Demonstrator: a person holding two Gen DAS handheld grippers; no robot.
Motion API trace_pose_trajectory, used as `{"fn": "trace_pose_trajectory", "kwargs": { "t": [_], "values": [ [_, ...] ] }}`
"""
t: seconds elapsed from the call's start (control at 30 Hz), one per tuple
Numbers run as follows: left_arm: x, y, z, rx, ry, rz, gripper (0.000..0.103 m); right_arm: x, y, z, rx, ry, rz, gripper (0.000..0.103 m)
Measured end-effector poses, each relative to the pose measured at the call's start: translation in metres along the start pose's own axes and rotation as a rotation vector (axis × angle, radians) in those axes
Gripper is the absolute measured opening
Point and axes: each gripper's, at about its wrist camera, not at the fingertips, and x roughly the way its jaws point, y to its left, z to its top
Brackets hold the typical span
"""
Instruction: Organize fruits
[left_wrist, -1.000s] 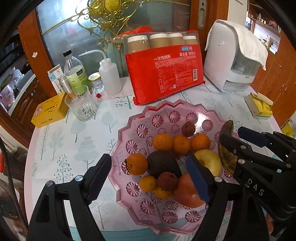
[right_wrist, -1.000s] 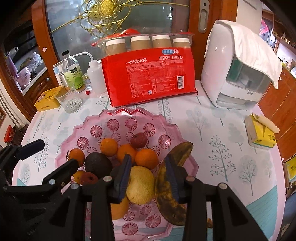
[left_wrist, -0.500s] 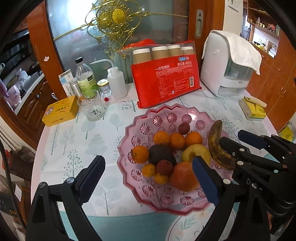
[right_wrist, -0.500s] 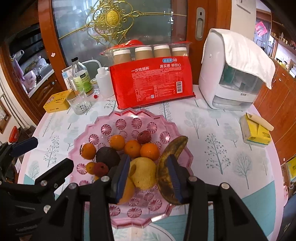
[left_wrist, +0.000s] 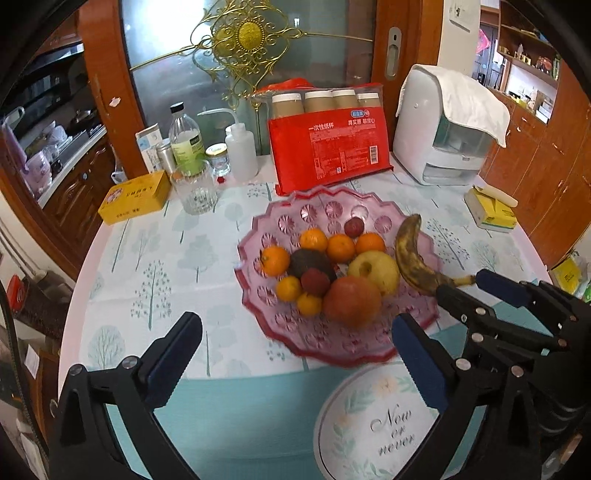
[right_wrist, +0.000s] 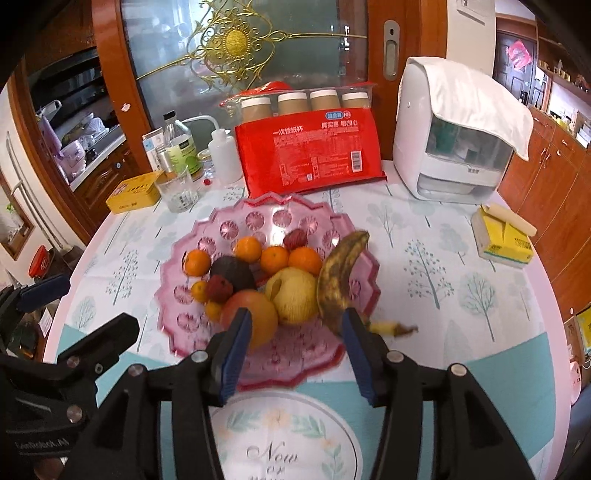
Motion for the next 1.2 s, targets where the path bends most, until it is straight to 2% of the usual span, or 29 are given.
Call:
{"fn": "trace_pose_trajectory", "kwargs": {
  "t": [0.27,0.43,0.73,0.97,1.2],
  "values": [
    [-0.036,-0.007,-0.042,-0.069,-0.01,0.014,0.102,-0.041,0.0,-0.045,-0.01,-0.017,0.029,0.051],
    [-0.07,-0.017,-0.069,-0.073,-0.04,0.039,0.102,-0.07,0.004,-0.072,-0.023,-0.013,0.041,0.051],
    [-0.11,-0.031,-0.107,-0.074,-0.035,0.061,0.102,-0.106,0.001,-0.109,-0.016,0.018,0.062,0.052],
    [-0.119,-0.035,-0.127,-0.084,-0.021,0.09,0.102,-0.119,-0.001,-0.126,-0.007,0.011,0.028,0.052],
    [-0.117,-0.031,-0.138,-0.11,0.012,0.086,0.102,-0.127,0.002,-0.128,-0.024,-0.012,0.015,0.052]
  ]
}}
